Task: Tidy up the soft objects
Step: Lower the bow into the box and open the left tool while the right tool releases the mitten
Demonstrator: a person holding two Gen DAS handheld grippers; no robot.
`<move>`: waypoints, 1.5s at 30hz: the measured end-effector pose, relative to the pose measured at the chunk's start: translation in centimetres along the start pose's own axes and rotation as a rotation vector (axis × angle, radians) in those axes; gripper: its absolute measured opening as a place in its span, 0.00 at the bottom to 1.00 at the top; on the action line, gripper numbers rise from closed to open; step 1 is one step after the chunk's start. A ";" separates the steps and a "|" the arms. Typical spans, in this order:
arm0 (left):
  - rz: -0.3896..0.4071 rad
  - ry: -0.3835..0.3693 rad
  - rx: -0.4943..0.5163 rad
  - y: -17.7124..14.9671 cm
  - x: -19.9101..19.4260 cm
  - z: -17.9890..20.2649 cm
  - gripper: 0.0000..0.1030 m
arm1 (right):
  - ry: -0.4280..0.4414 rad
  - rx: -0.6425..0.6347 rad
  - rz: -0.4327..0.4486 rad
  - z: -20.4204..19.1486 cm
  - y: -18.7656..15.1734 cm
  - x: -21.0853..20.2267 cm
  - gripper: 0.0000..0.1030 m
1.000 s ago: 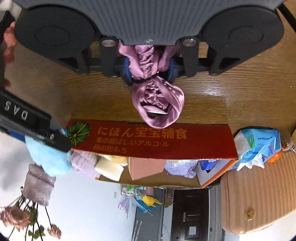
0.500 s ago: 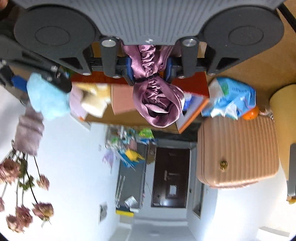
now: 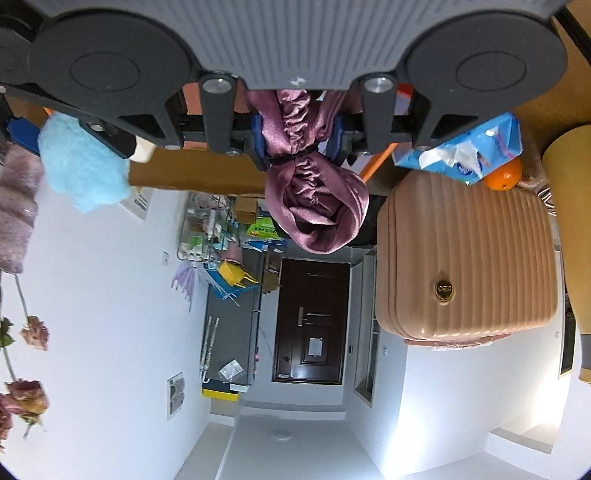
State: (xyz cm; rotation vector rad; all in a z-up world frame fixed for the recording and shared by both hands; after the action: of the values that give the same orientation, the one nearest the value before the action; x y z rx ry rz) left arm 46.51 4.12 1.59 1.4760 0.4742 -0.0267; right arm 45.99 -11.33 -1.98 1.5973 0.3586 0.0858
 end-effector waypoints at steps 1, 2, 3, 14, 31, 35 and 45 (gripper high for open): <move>0.003 0.000 -0.001 0.1 0.5 0.0 0.33 | 0.000 0.000 0.000 0.0 0.0 0.5 0.78; 0.006 0.002 0.001 0.2 1.0 0.0 0.33 | -0.001 -0.001 0.000 0.1 0.1 1.1 0.78; 0.009 0.006 0.006 0.2 1.5 0.1 0.33 | -0.001 -0.002 -0.002 0.0 0.2 1.5 0.78; -0.001 0.014 0.047 0.5 6.4 1.0 0.42 | -0.003 -0.032 -0.027 0.1 0.4 6.0 0.78; 0.094 0.096 0.049 -0.6 3.3 -0.3 1.00 | -0.050 -0.025 -0.006 0.9 -0.3 3.1 1.00; 0.097 0.102 0.055 -1.2 1.8 -1.2 1.00 | -0.063 -0.023 0.005 1.2 -0.4 1.5 1.00; 0.078 0.103 0.079 -3.2 -2.3 -2.7 1.00 | -0.082 -0.013 0.000 1.5 -1.0 -3.1 1.00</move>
State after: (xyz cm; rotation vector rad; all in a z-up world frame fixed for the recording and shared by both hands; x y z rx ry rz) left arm 42.62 5.70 -0.78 1.5779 0.5036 0.0932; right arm 43.24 -13.60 -2.54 1.5829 0.2937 0.0229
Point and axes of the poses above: each gripper's, at about its wrist camera, not at the fingertips, and x roughly the way its jaws point, z to its right, y to its top, the point moved 3 cm from there along x, roughly the way its jaws point, and after that the axes turned 9 degrees about y, right-handed, at the moved point
